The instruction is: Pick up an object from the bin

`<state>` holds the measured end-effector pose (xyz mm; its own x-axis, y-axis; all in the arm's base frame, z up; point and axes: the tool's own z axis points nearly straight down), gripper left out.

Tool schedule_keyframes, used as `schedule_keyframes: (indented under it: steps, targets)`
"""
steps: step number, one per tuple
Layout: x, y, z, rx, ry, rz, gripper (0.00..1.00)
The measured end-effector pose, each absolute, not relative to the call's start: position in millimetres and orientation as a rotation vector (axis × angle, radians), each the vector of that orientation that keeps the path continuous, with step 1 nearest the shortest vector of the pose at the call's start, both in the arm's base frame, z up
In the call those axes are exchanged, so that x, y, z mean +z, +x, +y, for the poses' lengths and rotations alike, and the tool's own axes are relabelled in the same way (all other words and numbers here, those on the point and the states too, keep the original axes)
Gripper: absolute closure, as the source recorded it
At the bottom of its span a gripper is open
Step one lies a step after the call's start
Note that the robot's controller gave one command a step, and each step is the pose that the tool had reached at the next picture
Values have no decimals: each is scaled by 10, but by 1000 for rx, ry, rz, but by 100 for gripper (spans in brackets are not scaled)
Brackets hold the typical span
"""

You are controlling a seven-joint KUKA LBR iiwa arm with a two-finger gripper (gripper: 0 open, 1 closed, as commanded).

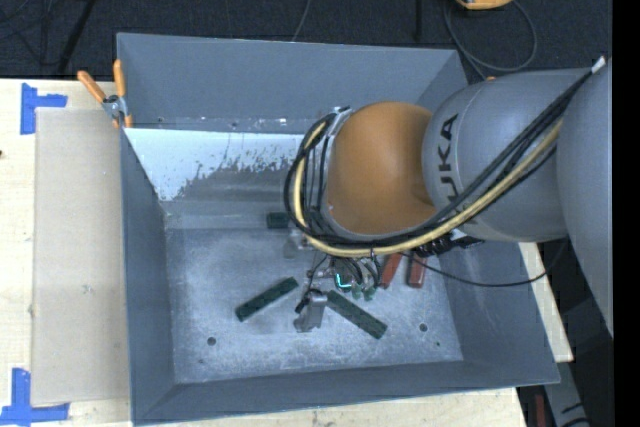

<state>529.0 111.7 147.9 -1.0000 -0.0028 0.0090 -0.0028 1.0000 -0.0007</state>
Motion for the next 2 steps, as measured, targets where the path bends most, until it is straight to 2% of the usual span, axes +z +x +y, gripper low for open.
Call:
schedule_keyframes:
  steps: [1, 2]
  targets:
    - [649, 5369, 1140, 2, 80, -3133, 0]
    - [698, 5391, 1139, -1, 73, -3141, 100]
